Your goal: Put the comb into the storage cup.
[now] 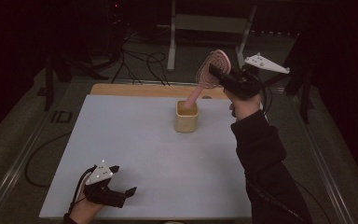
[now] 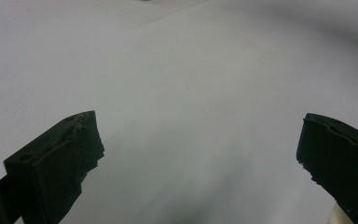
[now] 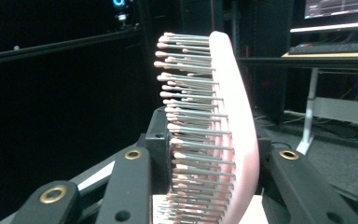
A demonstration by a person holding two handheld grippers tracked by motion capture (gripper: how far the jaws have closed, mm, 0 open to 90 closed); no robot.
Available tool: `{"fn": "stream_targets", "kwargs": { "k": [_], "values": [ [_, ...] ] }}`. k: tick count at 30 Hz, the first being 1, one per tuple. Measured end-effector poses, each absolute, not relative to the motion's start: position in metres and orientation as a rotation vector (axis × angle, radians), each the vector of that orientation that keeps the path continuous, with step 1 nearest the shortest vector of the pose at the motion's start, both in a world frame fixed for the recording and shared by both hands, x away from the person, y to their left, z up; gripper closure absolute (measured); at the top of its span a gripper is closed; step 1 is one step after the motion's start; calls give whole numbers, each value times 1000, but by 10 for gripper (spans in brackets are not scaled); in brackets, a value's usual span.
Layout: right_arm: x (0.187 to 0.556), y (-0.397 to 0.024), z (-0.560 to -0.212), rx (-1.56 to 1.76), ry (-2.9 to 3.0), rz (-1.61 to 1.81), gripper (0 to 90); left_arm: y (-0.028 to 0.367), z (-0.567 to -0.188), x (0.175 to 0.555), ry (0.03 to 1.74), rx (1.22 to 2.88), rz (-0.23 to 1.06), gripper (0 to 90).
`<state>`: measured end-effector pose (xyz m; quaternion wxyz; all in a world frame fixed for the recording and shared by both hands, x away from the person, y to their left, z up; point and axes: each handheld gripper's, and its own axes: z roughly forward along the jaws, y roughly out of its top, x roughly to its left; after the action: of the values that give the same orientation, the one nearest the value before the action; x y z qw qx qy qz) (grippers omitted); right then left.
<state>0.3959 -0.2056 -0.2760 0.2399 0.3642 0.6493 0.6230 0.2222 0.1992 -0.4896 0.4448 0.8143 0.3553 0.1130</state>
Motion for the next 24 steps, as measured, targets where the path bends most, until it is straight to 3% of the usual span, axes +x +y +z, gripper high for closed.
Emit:
{"fn": "stream_targets", "kwargs": {
  "k": [24],
  "values": [
    [428,-202,-319,1081,1722,1664,648,200,-488,221,882,2010,284,4]
  ]
}}
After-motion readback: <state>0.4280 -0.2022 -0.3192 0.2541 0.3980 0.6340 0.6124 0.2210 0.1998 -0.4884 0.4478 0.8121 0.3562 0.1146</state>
